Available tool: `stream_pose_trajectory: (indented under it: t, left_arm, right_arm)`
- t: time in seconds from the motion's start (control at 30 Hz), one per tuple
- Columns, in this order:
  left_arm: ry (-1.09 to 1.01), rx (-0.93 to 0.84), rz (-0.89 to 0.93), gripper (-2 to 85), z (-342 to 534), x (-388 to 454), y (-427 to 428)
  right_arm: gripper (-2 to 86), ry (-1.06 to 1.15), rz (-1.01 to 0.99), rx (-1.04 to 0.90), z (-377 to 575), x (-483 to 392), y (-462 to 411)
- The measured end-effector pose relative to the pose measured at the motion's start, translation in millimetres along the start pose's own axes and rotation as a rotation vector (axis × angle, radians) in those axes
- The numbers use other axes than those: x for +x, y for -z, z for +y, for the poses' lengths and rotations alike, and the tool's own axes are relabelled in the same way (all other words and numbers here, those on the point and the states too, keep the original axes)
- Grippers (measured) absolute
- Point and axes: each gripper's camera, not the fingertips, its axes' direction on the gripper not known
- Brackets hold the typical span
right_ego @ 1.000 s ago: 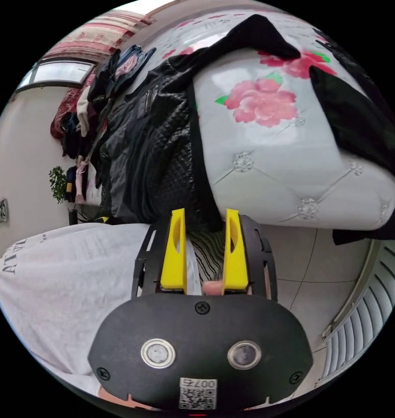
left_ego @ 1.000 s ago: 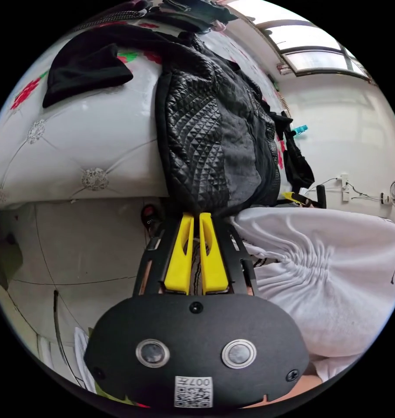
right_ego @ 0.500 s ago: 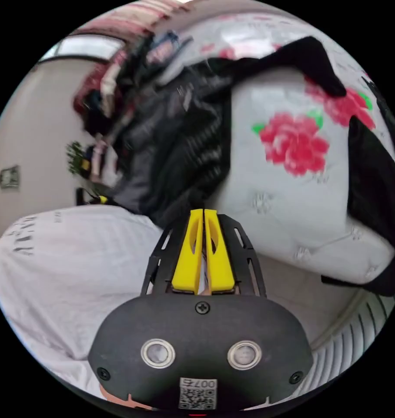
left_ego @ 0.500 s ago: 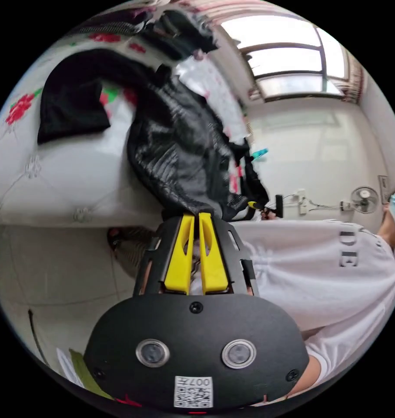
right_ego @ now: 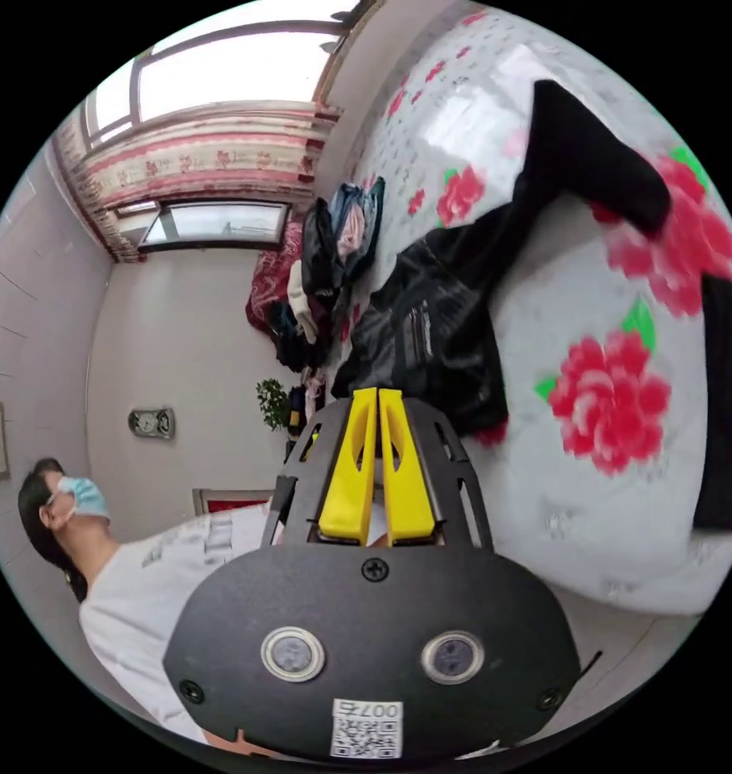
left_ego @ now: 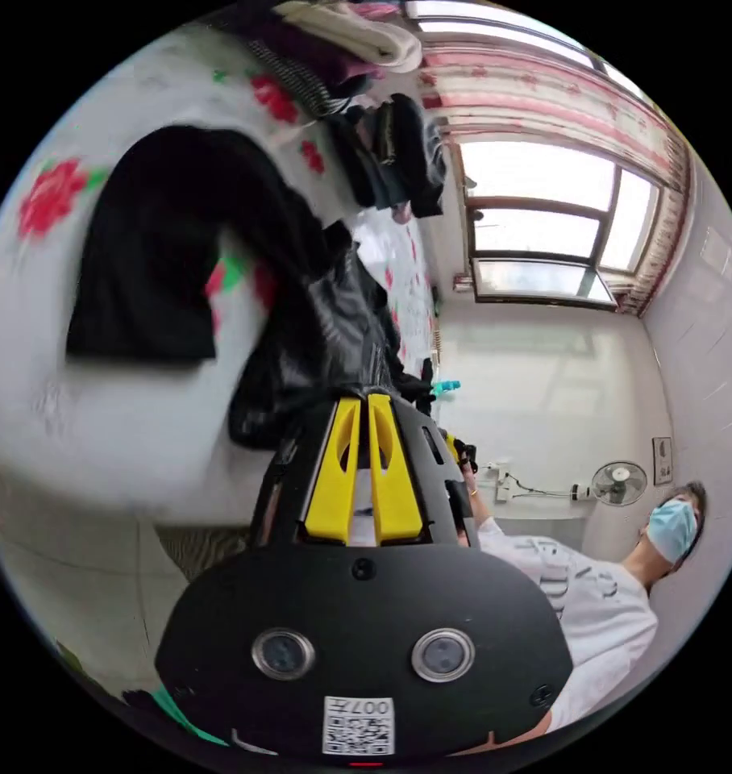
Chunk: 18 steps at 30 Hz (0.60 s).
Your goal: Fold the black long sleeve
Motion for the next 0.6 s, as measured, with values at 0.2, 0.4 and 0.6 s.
stream_pose_trajectory:
  t: [0.2, 0.4, 0.6]
  left_arm:
    - [-0.367, 0.184, 0.084, -0.9, -122, 185, 38]
    - [-0.768, 0.217, 0.008, -0.9, -74, 299, 81]
    - [-0.654, -0.089, -0.162, -0.8, -15, 203, 33]
  right_arm:
    - [-0.2, 0.321, -0.124, 0.243, -106, -158, 24]
    - [-0.2, 0.727, -0.036, 0.32, -48, -266, 71]
    - [-0.2, 0.645, 0.286, 0.039, 28, -185, 21]
